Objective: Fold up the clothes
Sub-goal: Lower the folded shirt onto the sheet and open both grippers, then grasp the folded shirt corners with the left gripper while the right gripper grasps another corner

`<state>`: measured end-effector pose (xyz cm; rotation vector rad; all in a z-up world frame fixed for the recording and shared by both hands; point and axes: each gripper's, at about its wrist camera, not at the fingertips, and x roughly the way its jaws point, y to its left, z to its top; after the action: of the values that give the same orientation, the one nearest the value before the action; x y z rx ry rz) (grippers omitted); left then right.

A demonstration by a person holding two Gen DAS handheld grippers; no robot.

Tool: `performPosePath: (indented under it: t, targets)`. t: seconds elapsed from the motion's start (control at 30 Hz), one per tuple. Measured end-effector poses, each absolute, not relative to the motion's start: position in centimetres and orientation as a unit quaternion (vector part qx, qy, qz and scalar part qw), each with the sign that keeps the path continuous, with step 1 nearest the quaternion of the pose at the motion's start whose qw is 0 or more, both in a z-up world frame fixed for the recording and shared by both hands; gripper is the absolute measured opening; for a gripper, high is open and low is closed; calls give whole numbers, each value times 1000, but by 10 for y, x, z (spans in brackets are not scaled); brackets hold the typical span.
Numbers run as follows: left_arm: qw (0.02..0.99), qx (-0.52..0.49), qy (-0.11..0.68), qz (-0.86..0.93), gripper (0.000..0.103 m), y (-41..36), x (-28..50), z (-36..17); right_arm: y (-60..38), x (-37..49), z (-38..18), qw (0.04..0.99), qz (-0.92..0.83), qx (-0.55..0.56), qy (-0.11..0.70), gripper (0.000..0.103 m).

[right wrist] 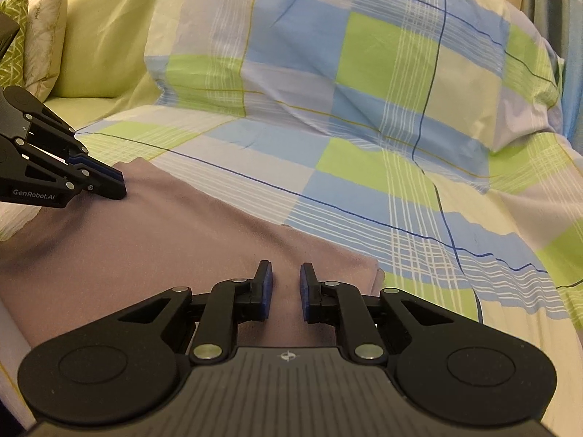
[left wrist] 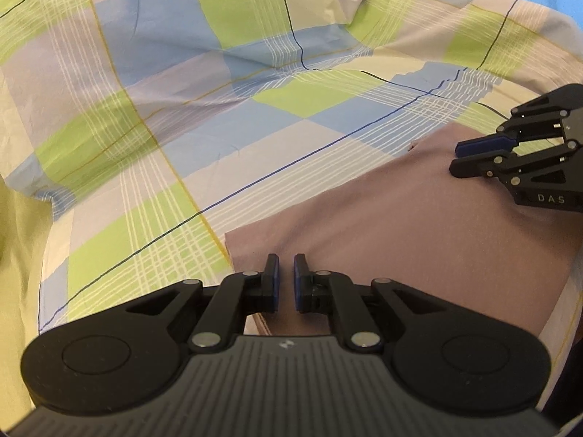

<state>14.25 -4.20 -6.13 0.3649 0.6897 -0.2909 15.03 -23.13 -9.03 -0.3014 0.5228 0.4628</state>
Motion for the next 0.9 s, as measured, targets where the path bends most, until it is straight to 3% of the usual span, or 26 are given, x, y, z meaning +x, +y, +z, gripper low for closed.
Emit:
performPosePath:
  t: [0.3,0.47,0.57,0.7,0.83,0.9]
  targets:
    - [898,251,337,-133,11,-35,96,-40,-242,113,-85,939,185,-130,261,14]
    - [877,317,311,-180,29,-55,39,-26,-239,57,-82,944,188,-117,243,15]
    - [846,389,286,-226,36,-85,9,-38,-231,25,-82,943,191,-137,236,16]
    - [805,490,245,-228,35,-116,-11,-71,-225,-6,-84,936,191,-169,243,18]
    - [772,556,218,-215,32,-132,-9,-93,-222,-22,-85,930,193,-194,245,37]
    - [767,568,212,-213,34,-133,-5,-96,-219,-24,-86,925,198,-212,245,39]
